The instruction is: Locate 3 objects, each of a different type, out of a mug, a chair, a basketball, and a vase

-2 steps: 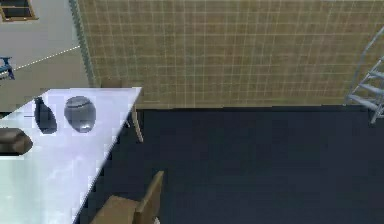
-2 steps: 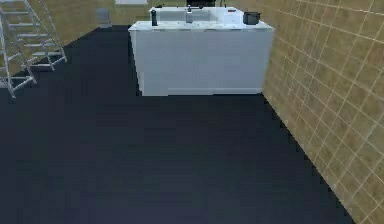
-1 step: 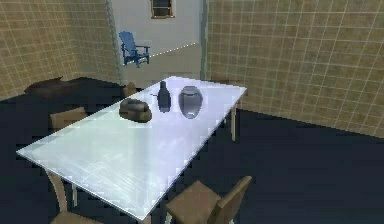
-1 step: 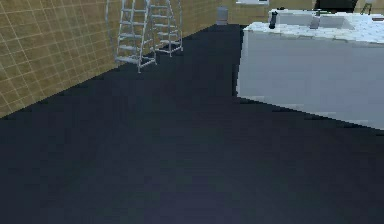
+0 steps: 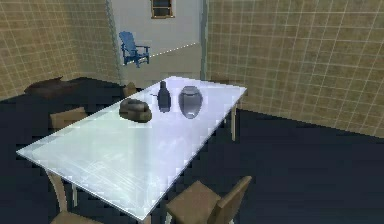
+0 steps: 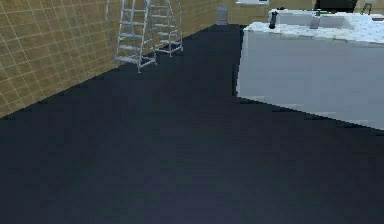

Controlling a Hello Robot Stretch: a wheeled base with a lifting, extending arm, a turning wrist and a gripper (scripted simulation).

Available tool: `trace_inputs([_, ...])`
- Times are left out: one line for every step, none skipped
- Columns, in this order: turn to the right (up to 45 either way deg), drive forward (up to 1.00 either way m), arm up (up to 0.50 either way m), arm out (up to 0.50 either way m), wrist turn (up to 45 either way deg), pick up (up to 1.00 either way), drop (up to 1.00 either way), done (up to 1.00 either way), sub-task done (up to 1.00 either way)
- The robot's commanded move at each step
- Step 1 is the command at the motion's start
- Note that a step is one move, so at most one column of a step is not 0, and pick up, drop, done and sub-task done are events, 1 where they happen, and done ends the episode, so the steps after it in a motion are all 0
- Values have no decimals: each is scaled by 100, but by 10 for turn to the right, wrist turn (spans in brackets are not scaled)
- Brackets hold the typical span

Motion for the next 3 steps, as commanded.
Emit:
trace_inputs([-450,0,0,0,0,0,0,0,0])
trace_inputs([-450,0,0,0,0,0,0,0,0])
trace_inputs([-150,0,0,0,0,0,0,0,0])
